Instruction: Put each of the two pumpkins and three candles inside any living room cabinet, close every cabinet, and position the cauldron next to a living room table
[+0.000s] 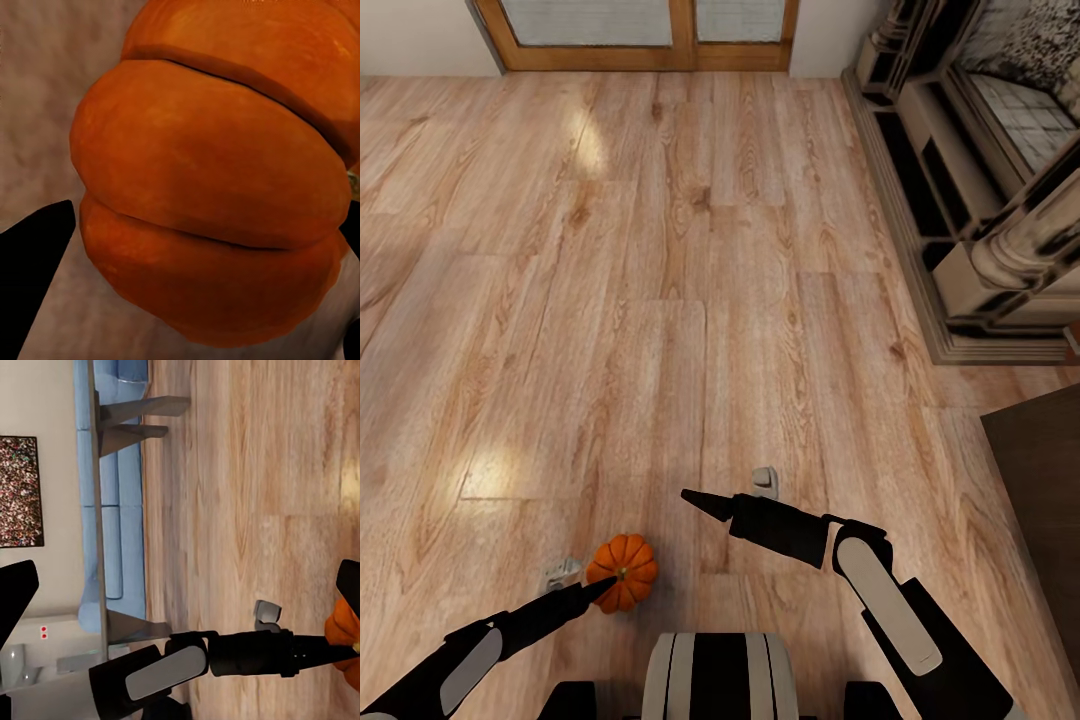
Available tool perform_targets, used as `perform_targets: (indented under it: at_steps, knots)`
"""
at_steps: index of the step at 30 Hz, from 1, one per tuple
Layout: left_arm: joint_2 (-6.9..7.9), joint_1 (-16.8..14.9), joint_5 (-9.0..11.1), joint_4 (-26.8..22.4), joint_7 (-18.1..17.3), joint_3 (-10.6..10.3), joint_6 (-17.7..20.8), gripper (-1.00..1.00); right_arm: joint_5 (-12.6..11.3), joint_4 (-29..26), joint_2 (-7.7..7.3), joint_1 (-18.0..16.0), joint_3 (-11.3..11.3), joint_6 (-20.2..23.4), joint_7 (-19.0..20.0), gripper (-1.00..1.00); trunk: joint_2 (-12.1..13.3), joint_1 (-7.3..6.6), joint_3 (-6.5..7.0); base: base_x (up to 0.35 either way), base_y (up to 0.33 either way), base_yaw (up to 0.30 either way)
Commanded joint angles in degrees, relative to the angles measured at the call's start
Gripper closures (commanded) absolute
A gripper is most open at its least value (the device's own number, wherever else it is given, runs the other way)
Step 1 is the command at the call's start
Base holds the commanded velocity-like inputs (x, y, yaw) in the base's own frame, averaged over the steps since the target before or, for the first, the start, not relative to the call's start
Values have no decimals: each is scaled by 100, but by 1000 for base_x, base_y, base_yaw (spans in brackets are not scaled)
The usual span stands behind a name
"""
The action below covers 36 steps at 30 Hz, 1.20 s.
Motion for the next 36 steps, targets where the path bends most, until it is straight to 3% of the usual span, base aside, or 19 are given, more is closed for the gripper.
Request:
perform_targets:
  at_steps: [1, 28, 36]
  knots:
    - [4, -4, 5, 11, 23, 3, 6, 100, -6, -1, -3, -3, 2, 14, 8, -100, -1, 0, -3, 0, 0, 0]
    - [12, -4, 14, 11, 22, 47, 6, 100, 2, 2, -3, -9, -7, 8, -1, -100, -1, 0, -3, 0, 0, 0]
    - [27, -4, 14, 11, -3, 52, 8, 100, 10, 7, -3, -4, -18, 5, -9, -100, 10, -20, 174, 0, 0, 0]
